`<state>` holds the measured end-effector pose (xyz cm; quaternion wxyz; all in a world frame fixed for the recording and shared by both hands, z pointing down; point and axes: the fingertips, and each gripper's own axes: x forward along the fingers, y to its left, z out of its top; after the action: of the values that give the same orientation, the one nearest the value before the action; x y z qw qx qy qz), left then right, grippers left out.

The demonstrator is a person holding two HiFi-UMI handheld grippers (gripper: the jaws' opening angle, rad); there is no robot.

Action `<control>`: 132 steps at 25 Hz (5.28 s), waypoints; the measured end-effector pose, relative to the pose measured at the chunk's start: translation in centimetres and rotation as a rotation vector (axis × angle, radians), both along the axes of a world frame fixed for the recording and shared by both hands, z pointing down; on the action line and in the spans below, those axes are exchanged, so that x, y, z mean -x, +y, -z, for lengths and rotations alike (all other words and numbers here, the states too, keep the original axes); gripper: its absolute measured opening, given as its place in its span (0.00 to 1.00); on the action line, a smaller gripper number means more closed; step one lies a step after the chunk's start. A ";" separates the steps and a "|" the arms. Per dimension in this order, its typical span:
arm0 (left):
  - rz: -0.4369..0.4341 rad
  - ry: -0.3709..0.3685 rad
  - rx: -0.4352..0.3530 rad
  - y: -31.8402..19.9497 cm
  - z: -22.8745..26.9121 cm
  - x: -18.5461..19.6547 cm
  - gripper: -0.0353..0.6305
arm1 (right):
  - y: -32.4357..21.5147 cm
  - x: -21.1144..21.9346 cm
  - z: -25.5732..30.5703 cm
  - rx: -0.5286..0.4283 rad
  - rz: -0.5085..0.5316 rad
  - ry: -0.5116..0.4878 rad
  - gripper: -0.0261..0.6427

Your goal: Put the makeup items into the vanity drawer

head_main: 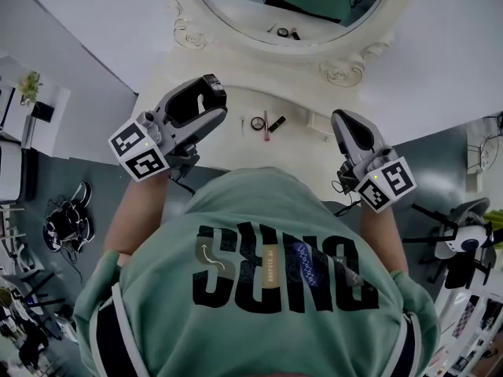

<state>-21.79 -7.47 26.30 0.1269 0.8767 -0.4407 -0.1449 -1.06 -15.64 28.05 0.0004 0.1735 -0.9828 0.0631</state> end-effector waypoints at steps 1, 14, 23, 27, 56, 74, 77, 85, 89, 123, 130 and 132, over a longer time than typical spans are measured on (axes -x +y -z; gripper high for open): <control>0.001 0.004 0.001 0.1 0.0 0.1 0.56 | 0.0 0.0 -0.1 0.001 -0.002 0.001 0.05; -0.045 0.007 0.032 -0.2 -0.9 -1.2 0.56 | -0.1 -1.5 -0.6 0.019 -0.054 0.003 0.05; -0.222 -0.183 0.222 -4.2 -8.5 -8.8 0.56 | -1.1 -4.6 -2.7 0.062 -0.151 0.003 0.05; -0.361 -0.321 0.324 -7.5 -13.8 -14.8 0.56 | -1.3 -7.2 -5.0 0.104 -0.212 0.000 0.05; -0.495 -0.719 1.076 -19.4 -36.3 -29.5 0.56 | -5.7 -18.6 -13.7 0.155 -0.406 0.007 0.05; -0.244 -0.405 1.151 -21.1 -36.3 -28.6 0.56 | -5.5 -17.7 -13.5 0.151 -0.386 0.022 0.05; -0.234 -0.399 1.132 -21.1 -36.0 -28.6 0.56 | -5.4 -17.5 -13.4 0.149 -0.383 0.020 0.05; -0.265 -0.305 0.987 -20.0 -32.2 -27.9 0.56 | -4.9 -17.9 -12.6 0.145 -0.392 0.017 0.05; -0.314 -0.182 0.840 -16.7 -27.5 -25.3 0.56 | -4.0 -17.7 -12.5 0.170 -0.398 0.015 0.05; 0.034 -0.046 0.152 -3.2 -7.7 -1.2 0.06 | -2.9 -3.4 -3.7 0.121 -0.135 0.027 0.05; 0.083 -0.106 0.200 -3.8 -9.1 -1.6 0.06 | -2.8 -3.9 -4.4 0.147 -0.157 0.009 0.05; 0.080 -0.117 0.189 -3.8 -8.7 -1.8 0.06 | -2.8 -4.1 -4.4 0.144 -0.155 0.004 0.05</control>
<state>-19.98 -11.32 34.96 0.1773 0.8496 -0.4936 -0.0562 3.03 -18.44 32.49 0.0099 0.2489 -0.9593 0.1331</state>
